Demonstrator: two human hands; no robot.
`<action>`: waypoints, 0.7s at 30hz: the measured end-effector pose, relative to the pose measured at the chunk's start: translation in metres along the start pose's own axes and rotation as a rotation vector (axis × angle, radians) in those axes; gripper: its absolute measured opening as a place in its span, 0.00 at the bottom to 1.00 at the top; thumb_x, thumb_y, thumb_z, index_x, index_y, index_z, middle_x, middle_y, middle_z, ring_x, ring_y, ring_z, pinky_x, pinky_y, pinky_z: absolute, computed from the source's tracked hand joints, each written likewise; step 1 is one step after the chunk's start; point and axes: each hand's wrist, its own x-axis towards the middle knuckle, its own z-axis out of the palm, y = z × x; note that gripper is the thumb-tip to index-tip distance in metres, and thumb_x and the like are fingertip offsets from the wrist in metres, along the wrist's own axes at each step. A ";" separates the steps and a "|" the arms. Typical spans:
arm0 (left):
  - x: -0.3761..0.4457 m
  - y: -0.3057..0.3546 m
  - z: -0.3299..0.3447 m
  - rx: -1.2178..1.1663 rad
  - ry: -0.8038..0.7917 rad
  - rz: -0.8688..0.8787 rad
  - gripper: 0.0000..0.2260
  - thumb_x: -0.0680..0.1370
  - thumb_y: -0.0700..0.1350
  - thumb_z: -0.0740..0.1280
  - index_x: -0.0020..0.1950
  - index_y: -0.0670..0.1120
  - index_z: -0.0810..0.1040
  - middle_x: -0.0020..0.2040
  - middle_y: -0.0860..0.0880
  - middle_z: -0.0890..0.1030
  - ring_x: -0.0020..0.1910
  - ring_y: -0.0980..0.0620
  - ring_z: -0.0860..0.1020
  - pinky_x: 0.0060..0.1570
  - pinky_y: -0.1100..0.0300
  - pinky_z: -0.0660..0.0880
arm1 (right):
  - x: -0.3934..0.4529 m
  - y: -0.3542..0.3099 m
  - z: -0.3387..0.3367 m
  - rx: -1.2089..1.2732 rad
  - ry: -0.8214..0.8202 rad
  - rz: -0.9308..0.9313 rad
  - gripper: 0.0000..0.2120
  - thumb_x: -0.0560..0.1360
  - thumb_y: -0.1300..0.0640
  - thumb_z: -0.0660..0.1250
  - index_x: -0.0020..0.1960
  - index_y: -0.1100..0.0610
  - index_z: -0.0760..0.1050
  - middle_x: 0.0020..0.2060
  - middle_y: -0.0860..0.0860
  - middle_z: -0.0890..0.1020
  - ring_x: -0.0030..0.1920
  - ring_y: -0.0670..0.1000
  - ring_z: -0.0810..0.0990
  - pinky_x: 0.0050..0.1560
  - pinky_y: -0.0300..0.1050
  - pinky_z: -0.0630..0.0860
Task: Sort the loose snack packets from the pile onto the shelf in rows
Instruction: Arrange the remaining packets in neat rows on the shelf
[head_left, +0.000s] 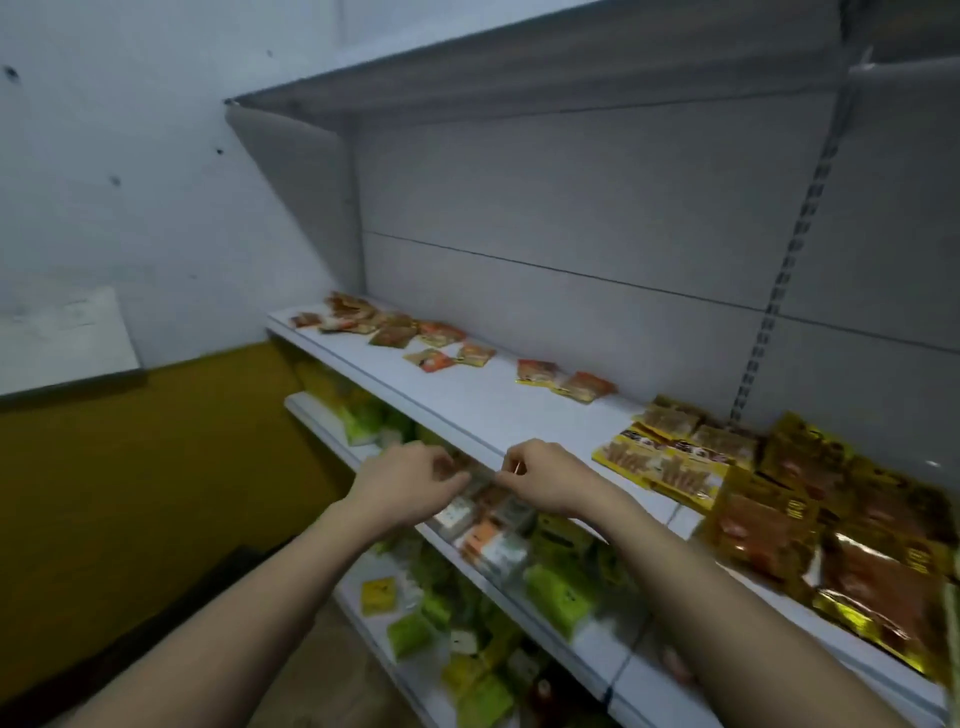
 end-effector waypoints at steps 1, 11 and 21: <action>0.000 -0.021 -0.004 0.005 0.004 -0.031 0.23 0.78 0.68 0.60 0.62 0.54 0.79 0.58 0.51 0.81 0.53 0.50 0.80 0.47 0.55 0.77 | 0.017 -0.017 0.008 -0.007 -0.013 -0.026 0.12 0.79 0.48 0.63 0.47 0.56 0.79 0.46 0.53 0.82 0.47 0.54 0.80 0.50 0.51 0.78; 0.050 -0.171 -0.017 -0.003 0.044 -0.172 0.19 0.79 0.65 0.60 0.62 0.57 0.78 0.60 0.52 0.80 0.59 0.49 0.77 0.49 0.53 0.72 | 0.170 -0.096 0.080 0.087 -0.053 -0.151 0.10 0.78 0.48 0.64 0.43 0.54 0.77 0.40 0.52 0.82 0.42 0.52 0.80 0.46 0.54 0.79; 0.218 -0.290 -0.027 -0.006 0.053 -0.254 0.18 0.80 0.60 0.62 0.64 0.54 0.79 0.61 0.50 0.81 0.58 0.50 0.78 0.54 0.51 0.78 | 0.384 -0.138 0.124 0.231 -0.127 -0.213 0.10 0.78 0.50 0.63 0.39 0.48 0.74 0.43 0.52 0.83 0.45 0.53 0.81 0.50 0.54 0.80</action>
